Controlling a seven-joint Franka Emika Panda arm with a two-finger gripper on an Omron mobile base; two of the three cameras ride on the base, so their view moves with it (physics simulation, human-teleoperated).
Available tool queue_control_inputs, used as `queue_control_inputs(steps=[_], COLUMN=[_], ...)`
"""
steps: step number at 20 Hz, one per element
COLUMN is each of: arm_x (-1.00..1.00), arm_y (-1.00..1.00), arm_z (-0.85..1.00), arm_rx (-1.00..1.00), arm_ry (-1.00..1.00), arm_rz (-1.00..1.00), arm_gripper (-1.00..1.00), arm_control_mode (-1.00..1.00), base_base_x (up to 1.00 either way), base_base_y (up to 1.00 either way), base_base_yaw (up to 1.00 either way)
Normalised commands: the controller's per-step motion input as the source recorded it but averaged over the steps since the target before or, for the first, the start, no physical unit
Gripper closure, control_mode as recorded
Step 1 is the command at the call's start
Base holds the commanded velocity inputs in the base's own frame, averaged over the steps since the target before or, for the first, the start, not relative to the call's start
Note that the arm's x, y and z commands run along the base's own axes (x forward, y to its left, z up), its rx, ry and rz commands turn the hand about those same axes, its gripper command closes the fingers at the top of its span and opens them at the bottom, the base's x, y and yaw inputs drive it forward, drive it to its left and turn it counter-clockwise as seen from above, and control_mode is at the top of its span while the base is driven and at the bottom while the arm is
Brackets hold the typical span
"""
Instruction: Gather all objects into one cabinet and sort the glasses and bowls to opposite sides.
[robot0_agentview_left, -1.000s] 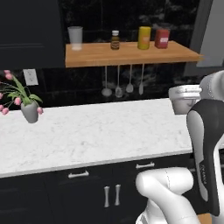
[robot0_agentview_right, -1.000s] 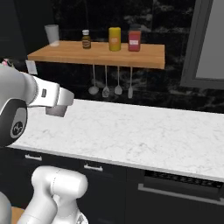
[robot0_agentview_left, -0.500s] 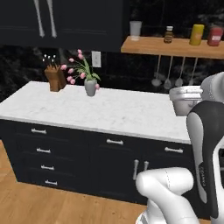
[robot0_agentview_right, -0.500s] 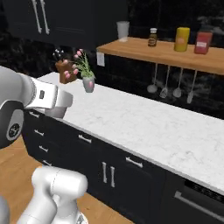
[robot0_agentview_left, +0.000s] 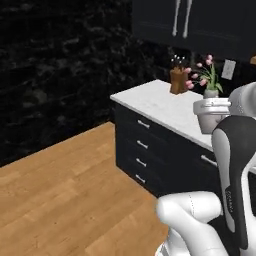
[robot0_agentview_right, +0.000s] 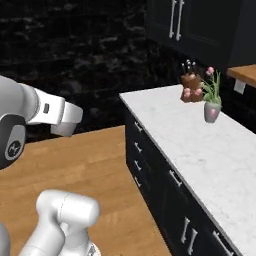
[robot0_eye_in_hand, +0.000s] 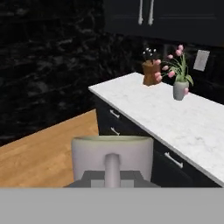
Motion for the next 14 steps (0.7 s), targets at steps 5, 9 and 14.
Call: queue_control_inputs(steps=[5,9,14], arm_x=[0.0,0.0,0.0], arm_y=[0.0,0.0,0.0], arm_z=[0.0,0.0,0.0], arm_rx=[0.0,0.0,0.0], arm_ry=[0.0,0.0,0.0], arm_rz=[0.0,0.0,0.0], arm_gripper=[1.0,1.0,1.0], arm_control_mode=[1.0,1.0,1.0], base_base_x=[-0.26,-0.24,-0.25], base_base_y=[0.04,0.0,0.01], base_base_yaw=[1.0,1.0,1.0])
